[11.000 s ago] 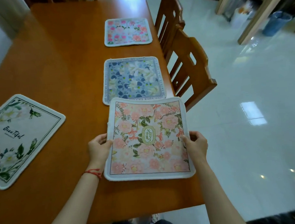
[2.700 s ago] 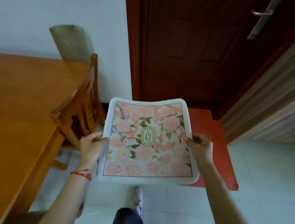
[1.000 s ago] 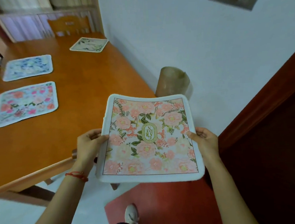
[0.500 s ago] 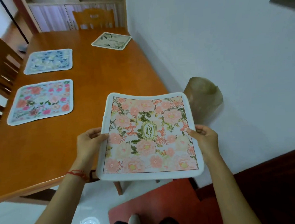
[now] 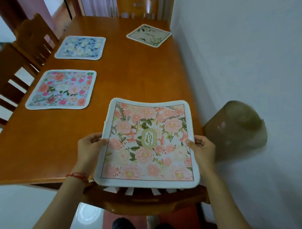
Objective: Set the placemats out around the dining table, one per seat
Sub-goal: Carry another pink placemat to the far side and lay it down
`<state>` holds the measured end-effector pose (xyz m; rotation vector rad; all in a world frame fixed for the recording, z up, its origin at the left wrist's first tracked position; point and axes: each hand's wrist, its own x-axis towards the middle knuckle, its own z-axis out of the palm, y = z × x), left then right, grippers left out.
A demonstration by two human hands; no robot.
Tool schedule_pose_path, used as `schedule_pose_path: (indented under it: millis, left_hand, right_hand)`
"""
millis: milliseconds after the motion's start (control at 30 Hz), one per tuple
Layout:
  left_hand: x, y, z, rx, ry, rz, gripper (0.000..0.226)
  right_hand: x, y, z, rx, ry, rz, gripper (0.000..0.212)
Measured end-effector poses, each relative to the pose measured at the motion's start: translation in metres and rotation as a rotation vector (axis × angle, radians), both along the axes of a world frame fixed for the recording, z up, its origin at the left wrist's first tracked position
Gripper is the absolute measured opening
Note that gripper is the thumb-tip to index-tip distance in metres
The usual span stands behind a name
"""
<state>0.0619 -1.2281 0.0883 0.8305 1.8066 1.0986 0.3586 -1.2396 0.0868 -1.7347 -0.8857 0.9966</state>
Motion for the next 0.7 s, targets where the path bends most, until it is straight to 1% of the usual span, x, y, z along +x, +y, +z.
schedule_pose_path:
  millis: [133,333,700]
  left_hand:
    - [-0.001,0.013,-0.009,-0.016,0.038,0.059,0.020]
    - [-0.006,0.032,-0.029,-0.053,0.073,0.057,0.022]
    - [-0.017,0.064,-0.073,-0.176,0.014,0.007,0.022]
  right_hand:
    - [-0.002,0.024,-0.014,-0.036,0.003,0.059,0.012]
    - [-0.011,0.053,-0.037,-0.083,0.001,0.061,0.012]
    - [-0.020,0.087,-0.071,-0.153,-0.028,0.035,0.011]
